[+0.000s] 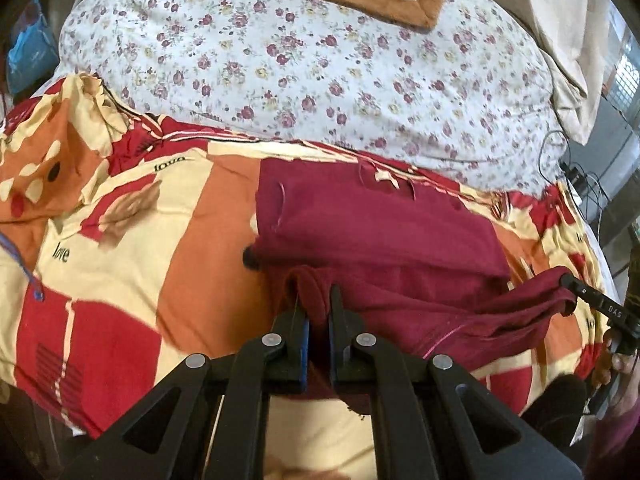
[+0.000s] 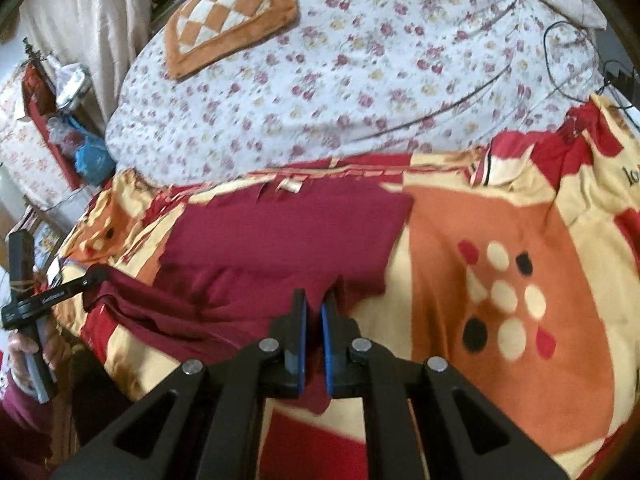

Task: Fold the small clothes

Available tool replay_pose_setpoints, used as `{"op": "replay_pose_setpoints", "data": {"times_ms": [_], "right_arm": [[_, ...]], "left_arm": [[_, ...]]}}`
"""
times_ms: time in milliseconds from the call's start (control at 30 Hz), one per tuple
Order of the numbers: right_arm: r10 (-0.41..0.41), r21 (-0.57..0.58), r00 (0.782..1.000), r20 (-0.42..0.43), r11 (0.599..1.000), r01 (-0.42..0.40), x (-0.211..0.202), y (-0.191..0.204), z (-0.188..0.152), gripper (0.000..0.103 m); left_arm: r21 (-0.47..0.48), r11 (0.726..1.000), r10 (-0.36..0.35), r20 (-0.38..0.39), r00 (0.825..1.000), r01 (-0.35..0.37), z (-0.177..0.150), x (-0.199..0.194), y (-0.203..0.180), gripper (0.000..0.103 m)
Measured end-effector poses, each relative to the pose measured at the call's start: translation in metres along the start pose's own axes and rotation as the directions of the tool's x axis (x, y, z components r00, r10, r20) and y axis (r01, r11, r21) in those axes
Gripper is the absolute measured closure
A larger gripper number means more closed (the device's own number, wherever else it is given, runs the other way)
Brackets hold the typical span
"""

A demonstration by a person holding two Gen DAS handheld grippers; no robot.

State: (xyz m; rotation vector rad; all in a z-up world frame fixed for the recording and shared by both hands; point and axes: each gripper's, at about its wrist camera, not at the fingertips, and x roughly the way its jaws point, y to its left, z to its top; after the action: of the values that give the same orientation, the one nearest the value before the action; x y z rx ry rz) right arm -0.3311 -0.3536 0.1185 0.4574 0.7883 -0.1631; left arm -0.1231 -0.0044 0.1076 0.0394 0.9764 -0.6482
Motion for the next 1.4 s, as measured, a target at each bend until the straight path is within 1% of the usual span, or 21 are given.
{"op": "replay_pose_setpoints", "data": {"times_ms": [100,200,300,433,800,1033,1200,1400], "right_arm": [[-0.011,0.009,1.000,0.004,1.000,0.011,0.011,-0.001,0.008,0.097],[-0.028,-0.007,1.000,0.000,1.000,0.028,0.017,0.001,0.009,0.097],[-0.025,0.007,1.000,-0.011,1.000,0.025,0.021,-0.004,0.009,0.097],[-0.014,0.041,1.000,-0.015,0.999,0.014,0.023,-0.010,0.004,0.097],[-0.009,0.043,1.000,0.007,0.999,0.009,0.019,-0.012,-0.002,0.097],[-0.031,0.049,0.999,0.018,0.998,0.030,0.012,-0.009,-0.003,0.097],[-0.051,0.051,0.998,0.036,0.997,0.049,0.011,-0.007,0.002,0.097],[-0.067,0.069,0.996,0.057,0.996,0.063,0.012,-0.011,0.010,0.097]], "left_arm": [[-0.012,1.000,0.004,-0.005,1.000,-0.004,0.007,0.009,0.001,0.103],[0.004,1.000,0.017,-0.008,1.000,-0.017,0.009,0.014,0.000,0.103],[-0.006,1.000,0.012,-0.020,1.000,-0.012,0.010,0.019,0.003,0.103],[-0.021,1.000,0.009,-0.026,1.000,-0.009,0.008,0.022,0.006,0.103],[-0.065,0.998,-0.015,-0.030,0.999,0.013,-0.002,0.018,0.015,0.103],[-0.077,0.996,-0.036,-0.014,0.999,0.035,0.001,0.014,0.015,0.103],[-0.083,0.995,-0.047,0.014,0.999,0.048,0.013,0.012,0.011,0.103],[-0.068,0.996,-0.047,0.035,0.998,0.049,0.028,0.013,0.004,0.103]]}}
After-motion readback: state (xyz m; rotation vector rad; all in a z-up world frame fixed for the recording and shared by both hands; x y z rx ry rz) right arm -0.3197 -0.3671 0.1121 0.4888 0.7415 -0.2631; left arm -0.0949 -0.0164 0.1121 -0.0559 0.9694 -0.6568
